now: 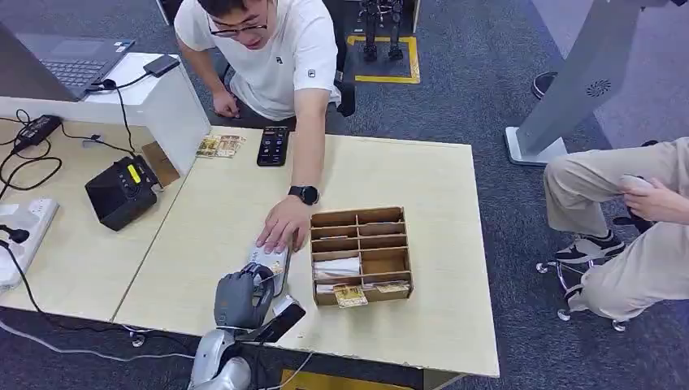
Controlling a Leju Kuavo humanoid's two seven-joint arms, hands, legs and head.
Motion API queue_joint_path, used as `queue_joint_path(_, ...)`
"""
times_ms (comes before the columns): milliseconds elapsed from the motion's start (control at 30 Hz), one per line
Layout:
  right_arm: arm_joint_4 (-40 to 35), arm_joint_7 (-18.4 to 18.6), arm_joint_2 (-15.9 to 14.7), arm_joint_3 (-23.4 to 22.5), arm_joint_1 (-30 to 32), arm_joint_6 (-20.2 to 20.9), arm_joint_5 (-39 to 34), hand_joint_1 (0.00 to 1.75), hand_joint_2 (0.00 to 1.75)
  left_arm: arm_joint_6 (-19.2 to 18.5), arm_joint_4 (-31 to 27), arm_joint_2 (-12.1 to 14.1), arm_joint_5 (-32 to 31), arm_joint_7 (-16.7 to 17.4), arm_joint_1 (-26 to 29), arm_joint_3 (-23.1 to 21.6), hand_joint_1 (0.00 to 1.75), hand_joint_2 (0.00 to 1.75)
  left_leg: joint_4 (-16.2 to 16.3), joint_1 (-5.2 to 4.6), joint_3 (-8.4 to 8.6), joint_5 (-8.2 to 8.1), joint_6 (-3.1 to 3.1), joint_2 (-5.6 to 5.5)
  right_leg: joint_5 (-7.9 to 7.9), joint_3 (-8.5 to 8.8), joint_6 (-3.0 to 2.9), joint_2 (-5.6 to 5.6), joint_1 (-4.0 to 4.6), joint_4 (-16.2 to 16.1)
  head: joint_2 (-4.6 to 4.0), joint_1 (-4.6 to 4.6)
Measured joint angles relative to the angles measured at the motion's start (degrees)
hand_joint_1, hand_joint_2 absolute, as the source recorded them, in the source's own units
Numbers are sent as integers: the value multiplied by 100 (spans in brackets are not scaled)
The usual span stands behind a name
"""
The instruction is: Pass the card to the sensor for recognition and then transmit it.
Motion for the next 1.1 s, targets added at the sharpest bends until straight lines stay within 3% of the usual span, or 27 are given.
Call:
queue_joint_path(167,0,-20,0,0,0,0,0,0,175,-2,4,26,271,0,-10,-81,175,175,-1,0,12,0,0,0,0,10,0,0,0,0,0,0)
queue_joint_path(267,2,-20,0,0,0,0,0,0,175,-37,-44,18,832,-252,-2,-94,175,175,0,0,15,0,0,1,0,11,0,1,0,0,0,0)
queue_joint_path(333,2,-22,0,0,0,0,0,0,175,-112,-256,-17,1417,-483,12,-94,175,175,0,0,14,0,0,0,0,10,0,0,0,0,0,0)
queue_joint_path(533,24,-85,0,0,0,0,87,0,175,-267,-1037,-89,2226,-717,-22,-101,175,175,1,1,10,3,-1,1,1,4,0,2,1,0,0,0)
queue_joint_path(733,70,-131,0,0,-4,0,109,0,175,-389,-1666,-114,2702,-588,-291,-120,175,175,1,1,6,3,-1,1,1,1,0,2,1,0,0,0)
queue_joint_path(1100,203,-181,0,0,-20,0,203,0,175,-350,-1683,-37,2879,-120,-1048,-125,173,175,1,1,3,3,-1,1,1,-3,0,2,1,0,-2,2)
